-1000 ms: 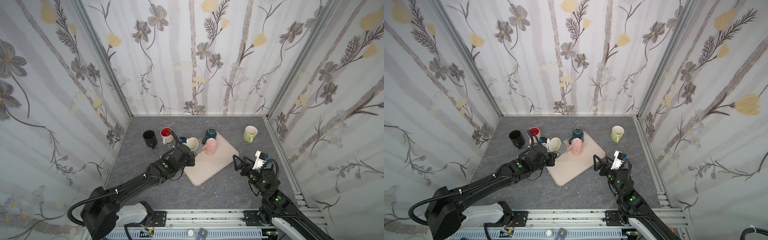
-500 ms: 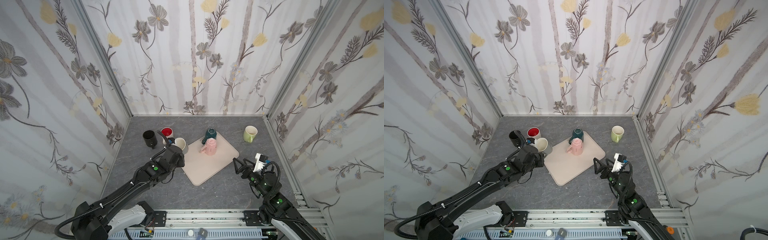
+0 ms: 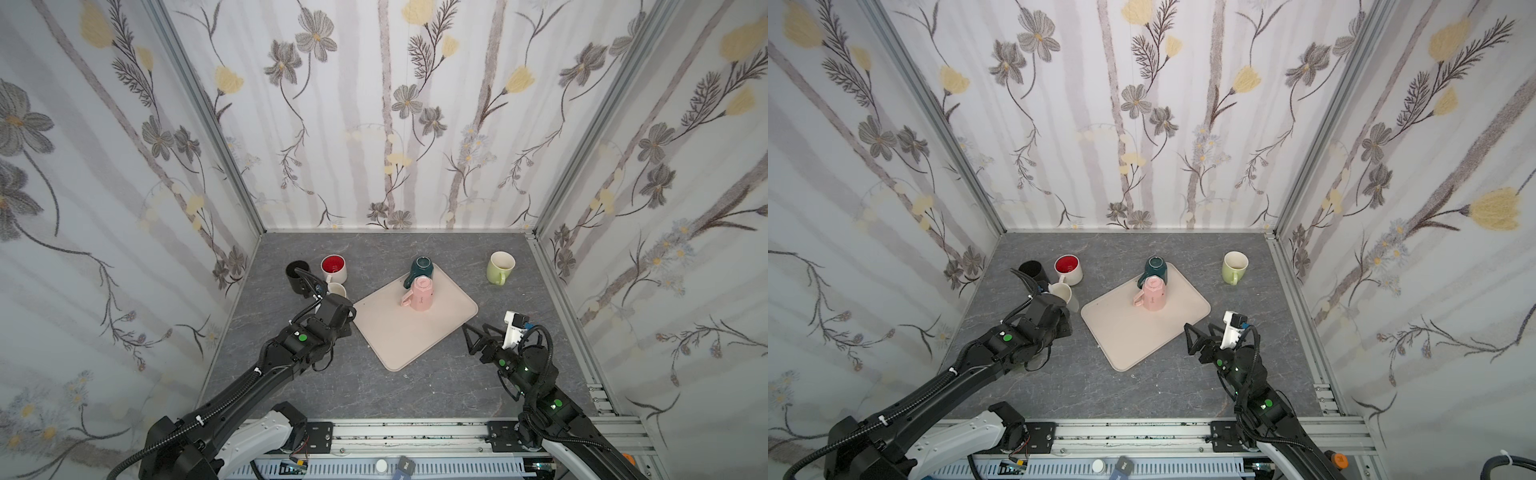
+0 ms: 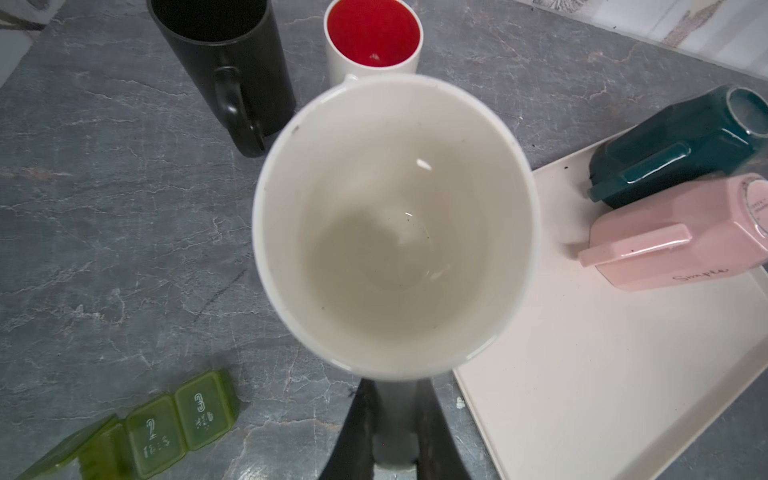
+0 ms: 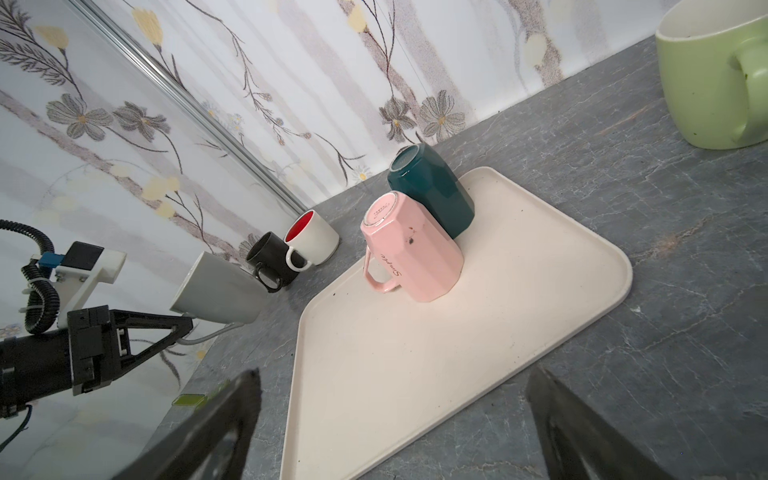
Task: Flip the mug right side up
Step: 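Carry the upright grey mug with the left gripper toward the red-lined mug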
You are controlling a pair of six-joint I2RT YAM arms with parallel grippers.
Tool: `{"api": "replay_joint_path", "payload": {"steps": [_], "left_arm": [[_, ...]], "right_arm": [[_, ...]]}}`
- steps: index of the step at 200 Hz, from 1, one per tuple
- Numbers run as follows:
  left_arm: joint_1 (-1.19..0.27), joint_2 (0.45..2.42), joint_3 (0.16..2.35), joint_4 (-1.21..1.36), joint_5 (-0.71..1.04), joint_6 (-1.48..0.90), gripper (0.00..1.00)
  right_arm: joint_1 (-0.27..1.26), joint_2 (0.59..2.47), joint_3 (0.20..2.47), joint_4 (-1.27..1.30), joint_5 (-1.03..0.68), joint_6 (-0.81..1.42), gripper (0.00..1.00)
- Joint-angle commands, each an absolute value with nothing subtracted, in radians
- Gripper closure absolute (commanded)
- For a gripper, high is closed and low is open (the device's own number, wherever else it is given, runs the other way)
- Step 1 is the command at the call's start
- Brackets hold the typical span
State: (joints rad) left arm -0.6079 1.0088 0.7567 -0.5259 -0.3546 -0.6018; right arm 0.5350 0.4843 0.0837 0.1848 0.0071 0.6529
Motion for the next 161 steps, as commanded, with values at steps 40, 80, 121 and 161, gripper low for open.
{"api": "replay_joint_path", "payload": {"steps": [40,80,121,161], "left_arm": [[-0.597,1.151,0.826,-0.335,-0.37,-0.575,1.0],[-0.59,1.298,0.932,-0.307,-0.398,-0.536,1.0],[-0.58,1.425,1.036,-0.288,-0.4,-0.509,1.0],[-0.564,1.548,1.145,-0.295,-0.389,-0.476,1.0]], "right_arm": [[0.528,0.507,0.061,0.225,-0.005,0.655,0.0],[0.526,0.475,0.03,0.202,-0.016,0.677,0.0],[0.526,0.386,-0.007,0.171,-0.058,0.714,0.0],[0.525,0.301,-0.04,0.125,-0.055,0.733,0.0]]}}
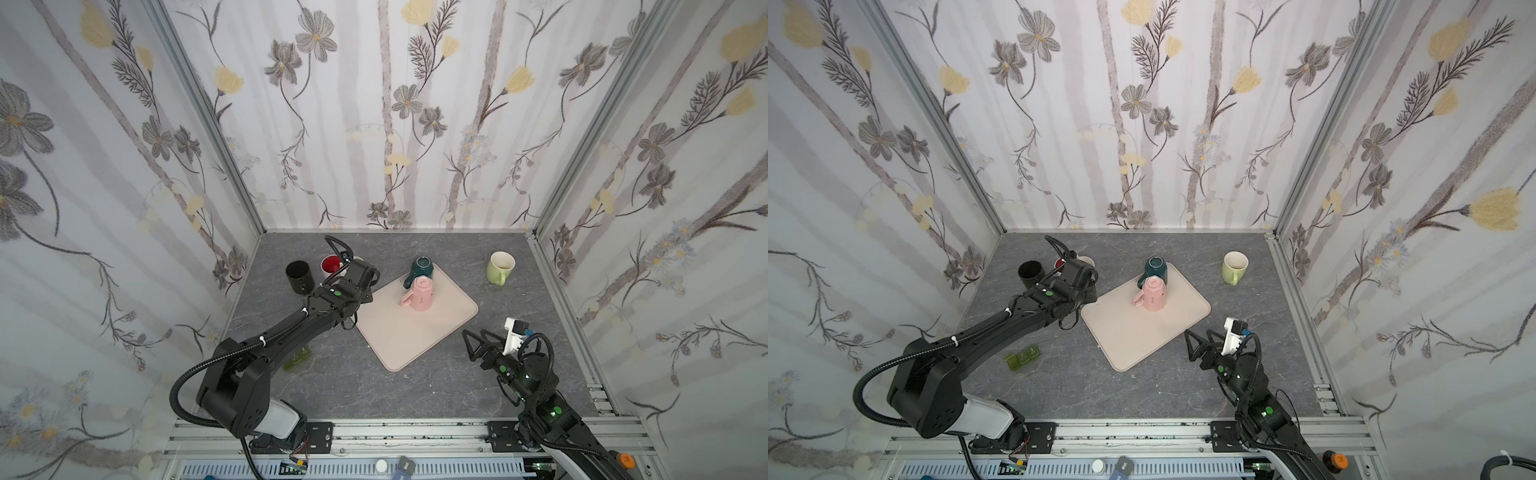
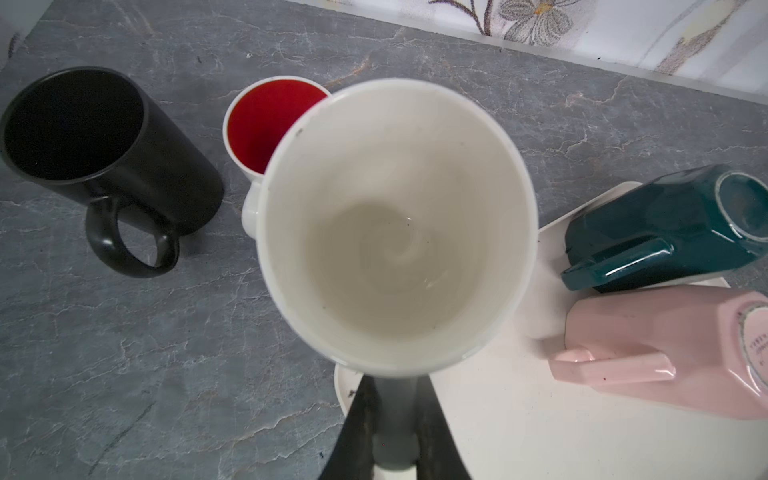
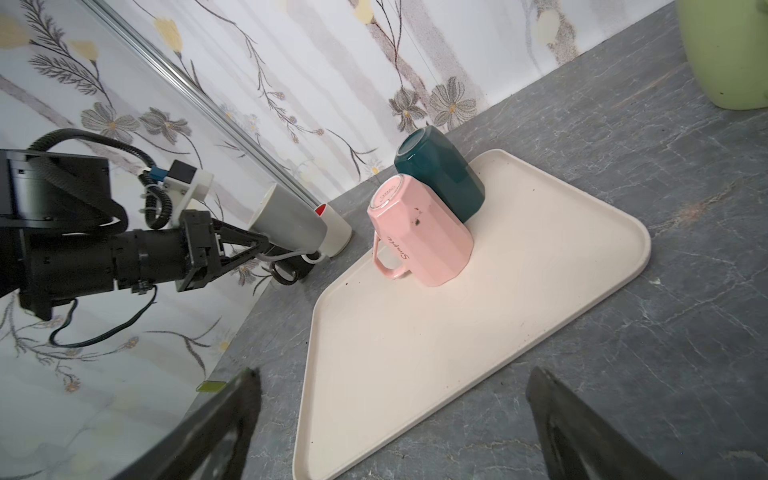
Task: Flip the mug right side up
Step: 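Lower the grey mug onto the table and open the left gripper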
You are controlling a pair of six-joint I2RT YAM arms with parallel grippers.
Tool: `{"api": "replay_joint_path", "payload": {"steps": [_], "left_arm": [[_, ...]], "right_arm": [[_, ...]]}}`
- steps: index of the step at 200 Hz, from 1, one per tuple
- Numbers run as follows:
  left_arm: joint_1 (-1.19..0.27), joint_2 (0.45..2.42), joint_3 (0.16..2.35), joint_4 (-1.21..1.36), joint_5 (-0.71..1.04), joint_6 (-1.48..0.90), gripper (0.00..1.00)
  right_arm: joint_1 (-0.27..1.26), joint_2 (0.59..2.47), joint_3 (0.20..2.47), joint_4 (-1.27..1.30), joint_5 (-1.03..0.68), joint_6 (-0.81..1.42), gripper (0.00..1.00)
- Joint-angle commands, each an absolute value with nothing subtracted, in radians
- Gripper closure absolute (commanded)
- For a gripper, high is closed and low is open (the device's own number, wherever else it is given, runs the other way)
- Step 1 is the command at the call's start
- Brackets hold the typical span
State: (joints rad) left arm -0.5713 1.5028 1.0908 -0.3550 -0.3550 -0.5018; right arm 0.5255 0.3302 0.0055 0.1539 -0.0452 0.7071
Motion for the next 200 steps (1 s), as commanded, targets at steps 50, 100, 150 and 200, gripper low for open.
{"api": "replay_joint_path", "payload": {"steps": [50,100,150,200], "left_arm": [[-0.531,1.697,1.245,-0.309,-0.356,-0.471,1.0],[-0.522,1.791,1.315,-0.309,-0.355,-0.466,1.0],[-0.52,1.867,1.408,-0.401,-0.387,-0.463,0.56],[-0.52,1.875,1.398,-0.408,-0.389,-0.468,0.41]], "right_arm": [[0.524,0.261,-0.047,0.077,-0.056,0.737,0.0],[0.524,0.238,-0.06,0.067,-0.079,0.751,0.0],[0.523,0.23,-0.061,0.06,-0.093,0.758,0.0],[0.521,0.229,-0.06,0.057,-0.098,0.765,0.0]]}}
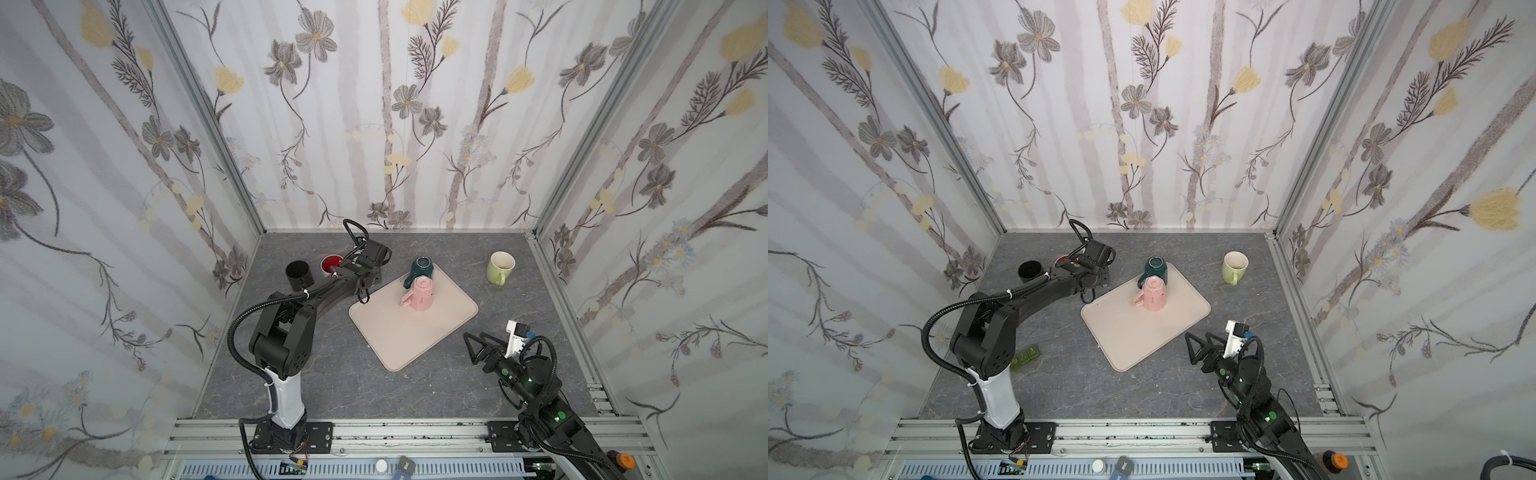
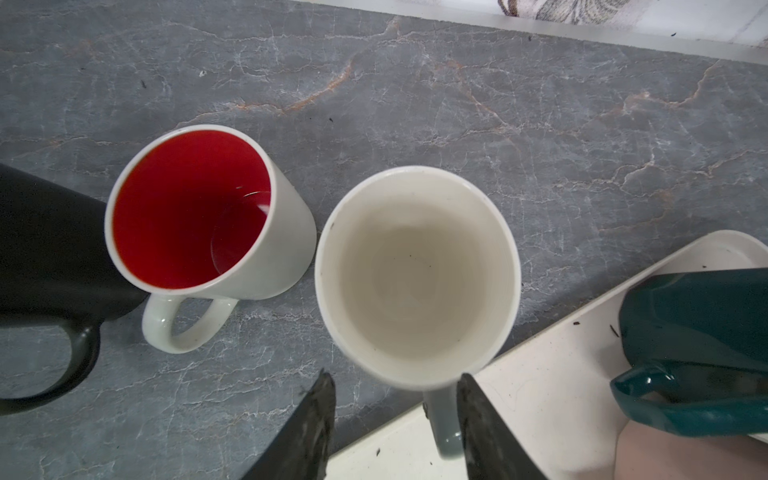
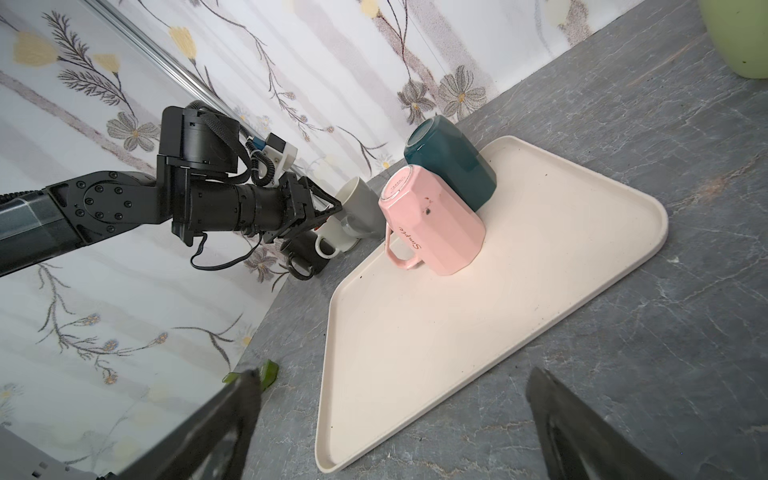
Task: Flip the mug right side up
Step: 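Lower the grey mug onto the table and open the left gripper, then move the left gripper over the tray above the upside-down pink mug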
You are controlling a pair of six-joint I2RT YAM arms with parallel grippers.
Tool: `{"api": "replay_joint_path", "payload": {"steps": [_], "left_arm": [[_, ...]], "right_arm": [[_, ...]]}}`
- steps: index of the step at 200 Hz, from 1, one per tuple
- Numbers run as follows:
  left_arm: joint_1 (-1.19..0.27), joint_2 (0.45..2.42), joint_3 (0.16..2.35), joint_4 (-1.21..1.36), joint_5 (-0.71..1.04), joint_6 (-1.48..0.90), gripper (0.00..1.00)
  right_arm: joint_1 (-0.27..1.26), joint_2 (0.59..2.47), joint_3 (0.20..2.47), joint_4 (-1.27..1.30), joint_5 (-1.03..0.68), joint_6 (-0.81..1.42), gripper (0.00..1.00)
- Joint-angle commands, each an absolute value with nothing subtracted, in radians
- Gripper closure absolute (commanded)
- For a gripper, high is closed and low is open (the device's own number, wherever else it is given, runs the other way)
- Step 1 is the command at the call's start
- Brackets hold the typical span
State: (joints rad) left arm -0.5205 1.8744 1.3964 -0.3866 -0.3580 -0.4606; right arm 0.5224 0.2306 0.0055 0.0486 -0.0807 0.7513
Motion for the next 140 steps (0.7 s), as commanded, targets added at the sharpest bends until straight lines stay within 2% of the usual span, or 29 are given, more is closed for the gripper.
{"api": "replay_joint_path", "payload": {"steps": [1,37,91,117,140], "left_arm": [[-0.52,1.875,1.398,-0.408,-0.388,-0.469,0.41],[-0.521,1.821,1.371,-0.401,-0.368,-0.471,0.19],[-0.598,1.643,1.241,-0.326,-0.33,-0.428,0.07],[-0.639,1.577,1.15,-0.195,-0.128,-0.373,0.02],[-0.674,1.574,1.126,-0.132,-0.029,-0.361,0.0]], "right_arm": [[0.521,0.23,-0.06,0.057,-0.099,0.765,0.0],[0.52,0.24,-0.057,0.057,-0.098,0.769,0.0],[0.516,0.259,-0.051,0.057,-0.117,0.785,0.0],[0.514,0.261,-0.045,0.055,-0.133,0.792,0.0],[0.509,0.265,-0.04,0.051,-0.145,0.782,0.0]]}}
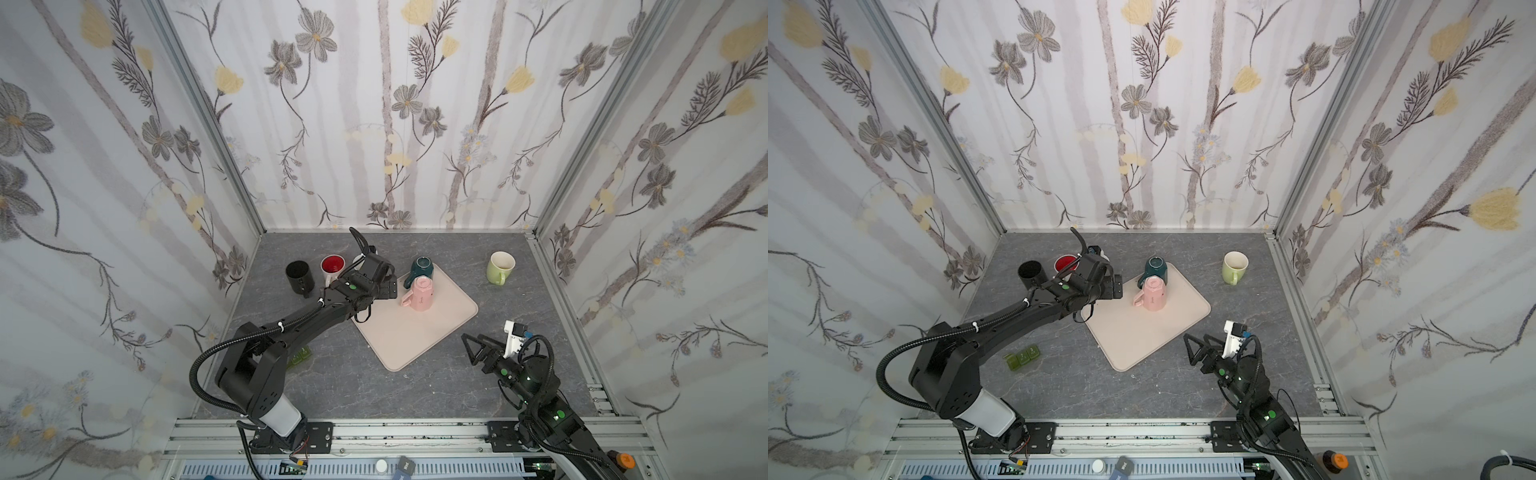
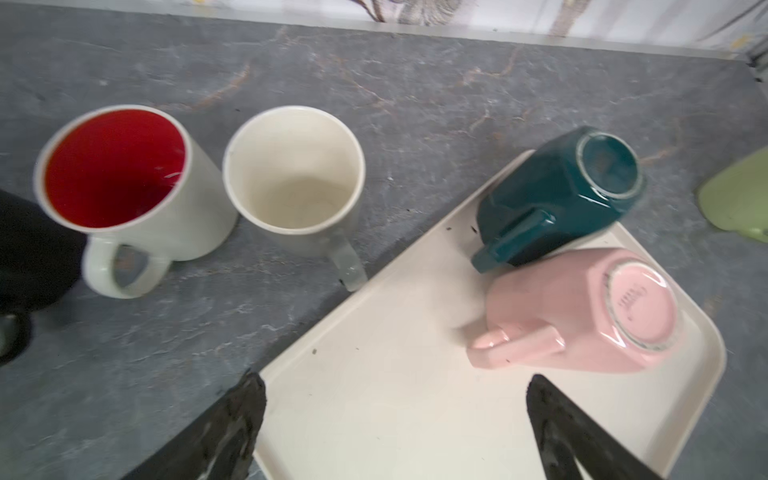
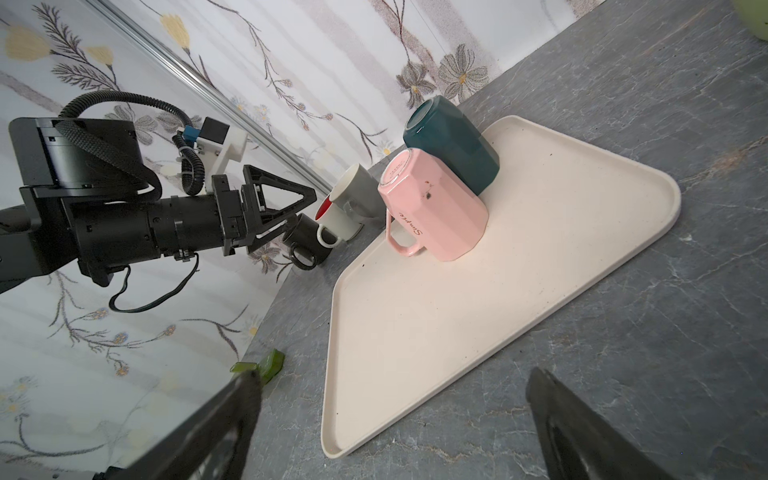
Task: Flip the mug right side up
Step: 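Move the left gripper over the tray above the upside-down pink mug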
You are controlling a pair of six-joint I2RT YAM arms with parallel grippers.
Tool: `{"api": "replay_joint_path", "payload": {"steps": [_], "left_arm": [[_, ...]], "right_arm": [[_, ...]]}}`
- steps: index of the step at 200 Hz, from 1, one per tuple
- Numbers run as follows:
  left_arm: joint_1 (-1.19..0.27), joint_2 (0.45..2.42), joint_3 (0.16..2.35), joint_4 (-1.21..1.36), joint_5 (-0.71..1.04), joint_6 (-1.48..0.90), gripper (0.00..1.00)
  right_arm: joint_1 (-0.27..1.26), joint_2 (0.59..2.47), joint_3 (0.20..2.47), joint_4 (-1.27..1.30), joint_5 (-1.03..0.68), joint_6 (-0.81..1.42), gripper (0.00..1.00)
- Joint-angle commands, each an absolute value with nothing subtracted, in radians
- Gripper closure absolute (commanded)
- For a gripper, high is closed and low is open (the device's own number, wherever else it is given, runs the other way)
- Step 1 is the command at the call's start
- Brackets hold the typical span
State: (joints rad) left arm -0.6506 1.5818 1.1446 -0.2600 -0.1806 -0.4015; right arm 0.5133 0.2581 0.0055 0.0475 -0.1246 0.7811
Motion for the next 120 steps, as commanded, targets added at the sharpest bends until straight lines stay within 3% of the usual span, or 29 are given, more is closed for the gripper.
{"api": "replay_joint_path", "payload": {"steps": [1,120], "left_arm": [[-0.675,1.575,1.125,-0.131,-0.026,-0.359,0.0],[-0.736,1.716,1.099,-0.04,0.041,-0.241,0.0]], "right_arm": [[0.509,0.265,-0.04,0.051,-0.145,0.781,0.0],[0.5,0.276,0.002,-0.001,-0.207,0.778,0.0]]}}
